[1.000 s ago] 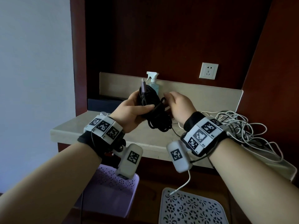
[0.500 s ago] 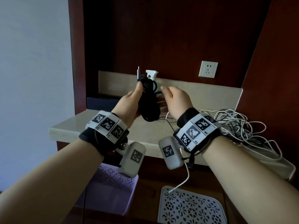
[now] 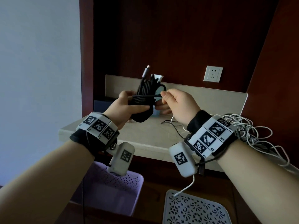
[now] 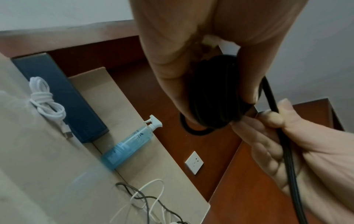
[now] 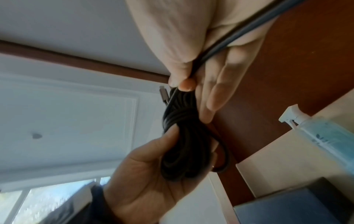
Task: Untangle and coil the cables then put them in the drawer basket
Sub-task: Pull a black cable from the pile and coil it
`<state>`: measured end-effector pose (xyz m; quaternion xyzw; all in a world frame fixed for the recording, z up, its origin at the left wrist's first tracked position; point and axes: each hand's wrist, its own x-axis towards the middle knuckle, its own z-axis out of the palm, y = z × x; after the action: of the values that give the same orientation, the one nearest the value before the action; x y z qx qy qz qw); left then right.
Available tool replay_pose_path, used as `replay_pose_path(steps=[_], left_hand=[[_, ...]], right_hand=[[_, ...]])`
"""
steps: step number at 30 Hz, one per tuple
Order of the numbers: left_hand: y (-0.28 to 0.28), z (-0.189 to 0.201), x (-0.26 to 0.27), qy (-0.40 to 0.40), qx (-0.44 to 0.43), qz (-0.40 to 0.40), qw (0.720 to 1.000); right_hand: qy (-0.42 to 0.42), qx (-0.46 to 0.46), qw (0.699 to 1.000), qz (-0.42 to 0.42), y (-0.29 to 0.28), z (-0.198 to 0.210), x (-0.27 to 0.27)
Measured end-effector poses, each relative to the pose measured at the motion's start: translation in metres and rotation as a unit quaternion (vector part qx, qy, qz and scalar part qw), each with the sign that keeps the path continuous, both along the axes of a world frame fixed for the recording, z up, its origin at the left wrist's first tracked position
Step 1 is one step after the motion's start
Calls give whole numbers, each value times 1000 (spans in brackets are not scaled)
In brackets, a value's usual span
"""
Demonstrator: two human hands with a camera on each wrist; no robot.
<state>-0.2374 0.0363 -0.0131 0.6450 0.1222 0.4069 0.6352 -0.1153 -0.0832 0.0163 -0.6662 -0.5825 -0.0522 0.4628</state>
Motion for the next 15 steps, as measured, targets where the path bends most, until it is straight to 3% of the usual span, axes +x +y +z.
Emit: replay_pose_path(steps=[4, 8, 12, 15], left_hand=[[1, -5, -8, -3, -14, -46, 999], [-2, -6, -6, -92, -100, -80, 987], [0, -7, -10, -115, -110, -125, 979], [-1, -6, -12, -111, -125, -159, 973]], right_hand=[[-120, -66, 991, -2, -11, 3, 5], [-261, -91, 959, -57, -12, 7, 15], [-281, -90, 948, -116, -18, 9, 26], [-236, -80, 957, -148, -16, 12, 37]])
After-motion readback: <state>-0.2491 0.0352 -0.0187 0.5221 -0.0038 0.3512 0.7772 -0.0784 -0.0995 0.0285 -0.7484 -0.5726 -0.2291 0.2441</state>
